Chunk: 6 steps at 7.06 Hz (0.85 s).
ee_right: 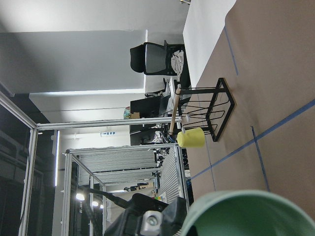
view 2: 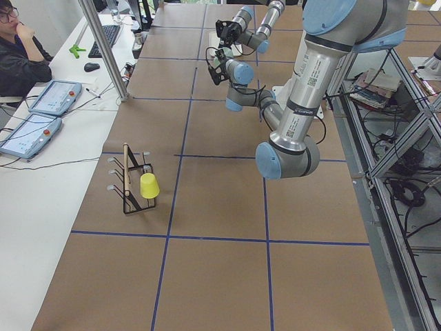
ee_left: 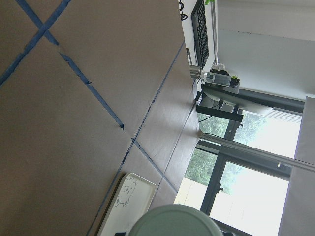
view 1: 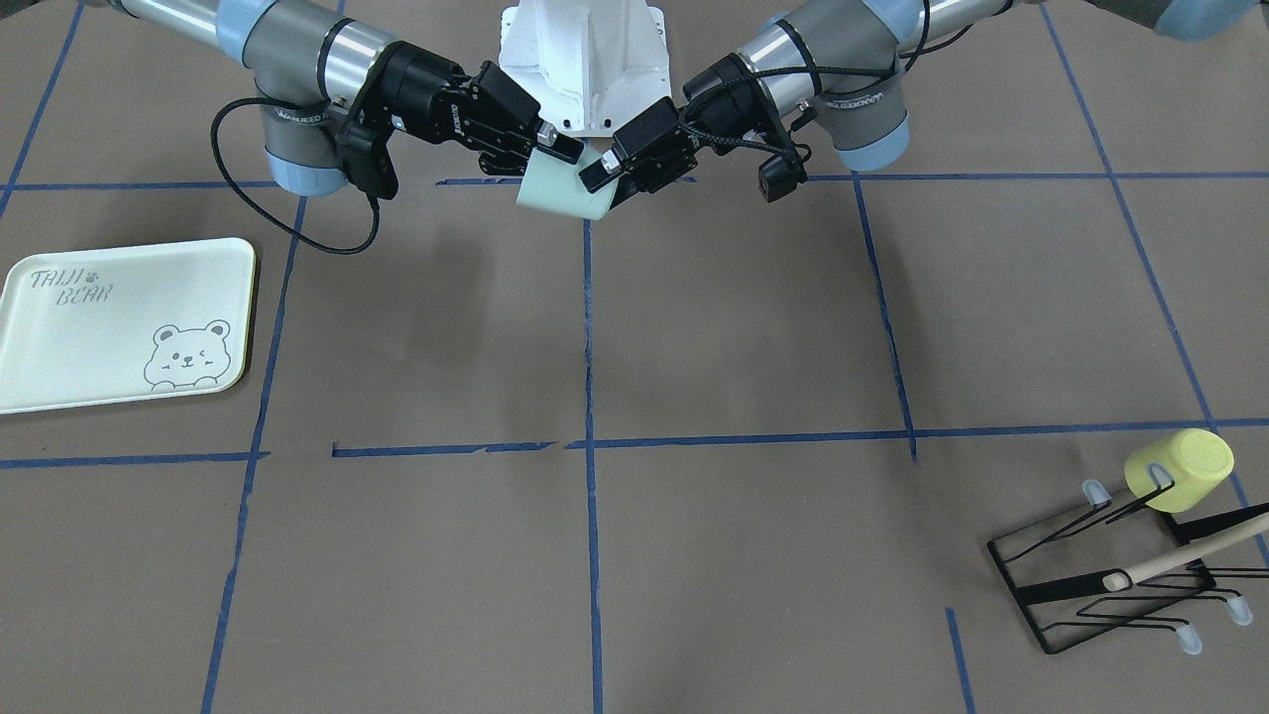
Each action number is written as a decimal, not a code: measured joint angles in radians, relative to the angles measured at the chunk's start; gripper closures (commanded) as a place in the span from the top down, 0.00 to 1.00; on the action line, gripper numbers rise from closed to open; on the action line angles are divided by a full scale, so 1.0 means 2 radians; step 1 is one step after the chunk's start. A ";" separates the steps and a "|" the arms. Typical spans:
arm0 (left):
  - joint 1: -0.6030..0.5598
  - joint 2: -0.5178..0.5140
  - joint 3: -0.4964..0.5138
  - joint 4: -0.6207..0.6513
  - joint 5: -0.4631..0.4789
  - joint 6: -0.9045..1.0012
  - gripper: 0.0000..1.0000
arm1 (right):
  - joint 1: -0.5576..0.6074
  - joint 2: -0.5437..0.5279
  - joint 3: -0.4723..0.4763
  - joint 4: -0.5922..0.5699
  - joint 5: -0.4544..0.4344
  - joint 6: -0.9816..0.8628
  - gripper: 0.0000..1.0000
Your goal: Left arm grabs green cup and hands to right arm on tray
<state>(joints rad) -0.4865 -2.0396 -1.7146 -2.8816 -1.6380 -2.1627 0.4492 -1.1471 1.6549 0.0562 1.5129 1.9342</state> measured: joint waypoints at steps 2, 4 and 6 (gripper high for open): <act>-0.007 -0.004 -0.001 0.003 -0.001 -0.003 1.00 | -0.002 0.000 -0.005 0.002 0.001 0.000 0.00; -0.011 -0.005 -0.001 0.004 -0.001 -0.002 1.00 | -0.004 -0.002 -0.004 0.007 0.001 0.001 0.00; -0.003 -0.006 -0.003 0.001 -0.002 -0.008 1.00 | -0.007 -0.002 0.000 0.006 0.003 0.002 0.00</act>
<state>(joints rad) -0.4932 -2.0515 -1.7215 -2.8801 -1.6417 -2.1779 0.4353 -1.1514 1.6546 0.0676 1.5192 1.9389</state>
